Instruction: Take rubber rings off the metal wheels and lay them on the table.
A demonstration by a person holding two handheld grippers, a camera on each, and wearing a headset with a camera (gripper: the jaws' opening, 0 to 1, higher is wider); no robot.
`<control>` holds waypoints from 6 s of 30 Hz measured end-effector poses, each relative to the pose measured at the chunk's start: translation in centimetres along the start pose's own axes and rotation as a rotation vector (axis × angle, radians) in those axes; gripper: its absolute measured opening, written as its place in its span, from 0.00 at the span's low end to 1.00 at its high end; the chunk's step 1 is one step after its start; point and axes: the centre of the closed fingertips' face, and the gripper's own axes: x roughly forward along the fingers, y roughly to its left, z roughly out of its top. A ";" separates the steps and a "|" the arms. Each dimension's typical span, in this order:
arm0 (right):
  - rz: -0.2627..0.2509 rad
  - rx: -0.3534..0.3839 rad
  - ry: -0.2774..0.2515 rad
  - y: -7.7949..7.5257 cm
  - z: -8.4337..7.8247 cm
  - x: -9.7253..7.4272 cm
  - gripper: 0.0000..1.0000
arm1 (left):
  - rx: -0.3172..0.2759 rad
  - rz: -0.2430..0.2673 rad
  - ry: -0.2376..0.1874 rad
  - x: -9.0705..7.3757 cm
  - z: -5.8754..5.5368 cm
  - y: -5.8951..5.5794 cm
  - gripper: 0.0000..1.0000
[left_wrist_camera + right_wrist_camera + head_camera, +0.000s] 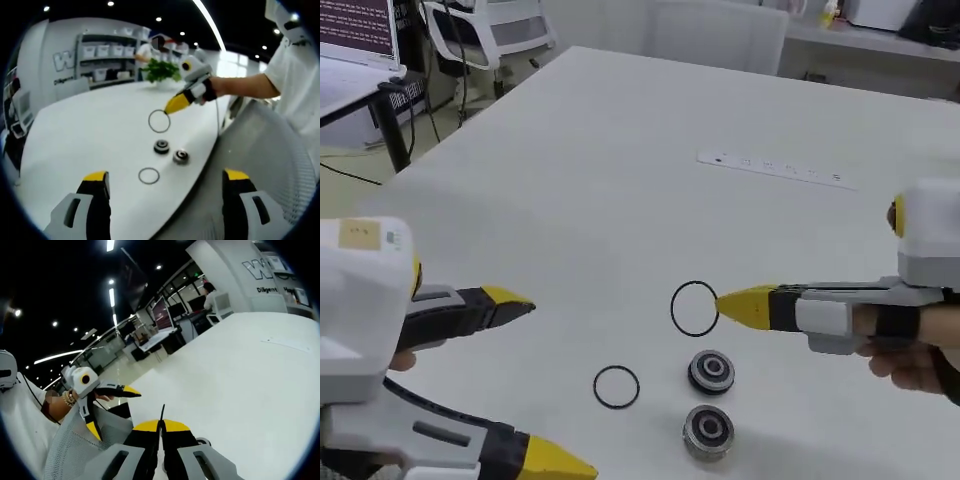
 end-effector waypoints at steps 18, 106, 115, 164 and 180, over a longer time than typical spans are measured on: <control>0.055 -0.019 0.159 0.8 -3.9 2.9 0.00 | -0.006 -0.005 0.009 0.0 -0.2 -0.1 0.93; -0.088 -0.027 0.294 -2.4 -6.7 3.5 0.11 | -0.024 0.025 0.009 -0.2 -0.4 0.6 0.89; -0.119 -0.049 0.230 -2.7 -4.4 2.2 0.11 | -0.021 0.024 0.013 -0.2 -0.5 0.6 0.88; -0.211 -0.023 0.077 -7.1 -4.9 -1.8 0.16 | 0.055 0.035 -0.063 -0.2 2.7 1.2 0.86; -0.189 -0.128 0.120 -7.6 -6.9 -0.9 0.19 | 0.222 -0.049 -0.096 3.6 8.8 1.2 0.84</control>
